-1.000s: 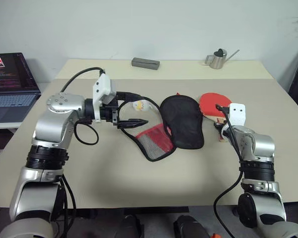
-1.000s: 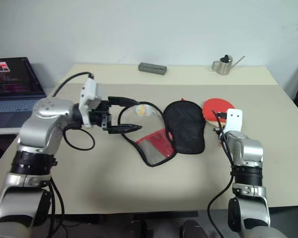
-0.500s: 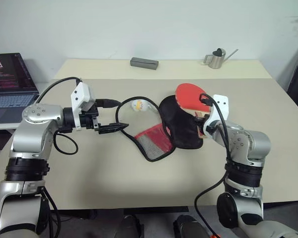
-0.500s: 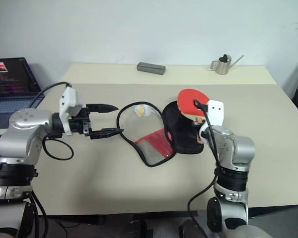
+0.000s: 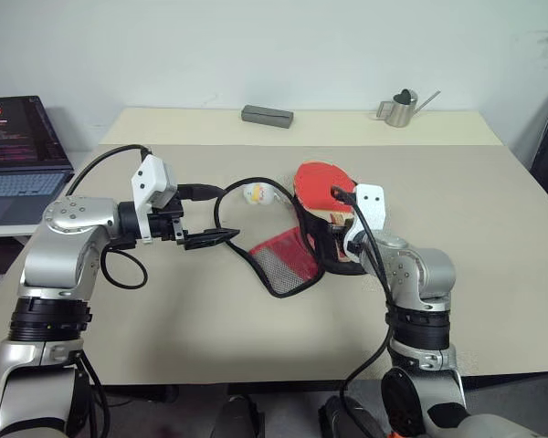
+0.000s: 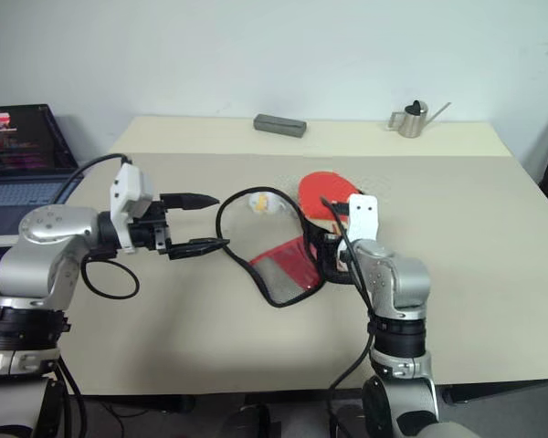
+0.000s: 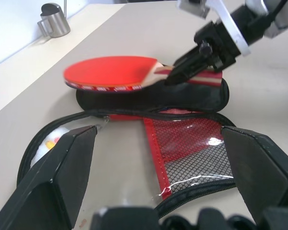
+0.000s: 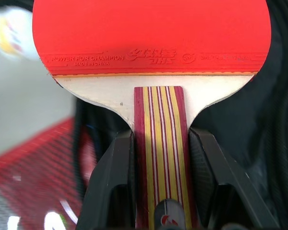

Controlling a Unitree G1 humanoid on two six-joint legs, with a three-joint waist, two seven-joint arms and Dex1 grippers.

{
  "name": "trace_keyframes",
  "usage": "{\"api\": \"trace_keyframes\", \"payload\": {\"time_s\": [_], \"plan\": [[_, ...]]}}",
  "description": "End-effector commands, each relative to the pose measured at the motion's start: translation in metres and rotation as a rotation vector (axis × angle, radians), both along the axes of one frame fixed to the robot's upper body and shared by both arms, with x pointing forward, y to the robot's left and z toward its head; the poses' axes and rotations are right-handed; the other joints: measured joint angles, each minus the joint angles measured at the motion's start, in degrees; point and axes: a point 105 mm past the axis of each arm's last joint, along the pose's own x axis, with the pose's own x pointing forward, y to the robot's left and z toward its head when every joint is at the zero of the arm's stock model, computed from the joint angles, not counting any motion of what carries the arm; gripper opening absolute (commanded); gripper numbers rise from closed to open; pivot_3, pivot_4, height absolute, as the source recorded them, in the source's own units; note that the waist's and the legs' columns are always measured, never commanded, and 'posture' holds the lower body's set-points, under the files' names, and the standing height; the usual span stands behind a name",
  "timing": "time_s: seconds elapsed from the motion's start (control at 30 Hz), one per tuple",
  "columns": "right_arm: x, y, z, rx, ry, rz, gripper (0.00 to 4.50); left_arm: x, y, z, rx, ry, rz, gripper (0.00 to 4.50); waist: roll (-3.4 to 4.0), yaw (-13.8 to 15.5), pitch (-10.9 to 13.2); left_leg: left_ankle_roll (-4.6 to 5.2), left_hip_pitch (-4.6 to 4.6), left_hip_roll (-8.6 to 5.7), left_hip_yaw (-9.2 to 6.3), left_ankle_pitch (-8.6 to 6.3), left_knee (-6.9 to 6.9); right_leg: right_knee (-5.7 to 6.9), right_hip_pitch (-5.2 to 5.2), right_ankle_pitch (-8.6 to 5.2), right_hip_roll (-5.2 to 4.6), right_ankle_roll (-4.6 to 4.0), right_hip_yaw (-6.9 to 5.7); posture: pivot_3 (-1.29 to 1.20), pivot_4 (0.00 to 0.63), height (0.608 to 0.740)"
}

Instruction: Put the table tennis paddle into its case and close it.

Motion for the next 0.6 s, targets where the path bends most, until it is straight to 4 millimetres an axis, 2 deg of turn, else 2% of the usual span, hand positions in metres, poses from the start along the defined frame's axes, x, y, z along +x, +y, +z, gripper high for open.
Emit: {"api": "trace_keyframes", "payload": {"time_s": [0.03,0.4,0.6], "plan": [[0.004,0.002,0.014,-0.003,-0.094,0.003,1.15,-0.003,-0.001,0.014,-0.01,-0.057,-0.007,4.5,0.0,0.0,0.0,0.0,0.0,0.0,0.0,0.0,0.0,0.0,0.0,0.0,0.0,0.0,0.0,0.0,0.15,0.74],[0.008,-0.002,-0.008,-0.054,-0.078,0.007,1.14,-0.004,-0.005,0.016,-0.002,-0.061,-0.032,4.5,0.0,0.0,0.0,0.0,0.0,0.0,0.0,0.0,0.0,0.0,0.01,0.0,0.01,0.0,0.0,0.0,0.15,0.74],[0.01,-0.005,-0.013,-0.068,-0.08,-0.006,1.14,-0.003,-0.005,0.017,0.001,-0.067,-0.027,4.5,-0.02,0.0,0.0,0.0,0.01,0.0,-0.02,0.0,0.01,0.01,0.03,0.0,0.01,0.0,-0.01,0.0,0.15,0.74]]}}
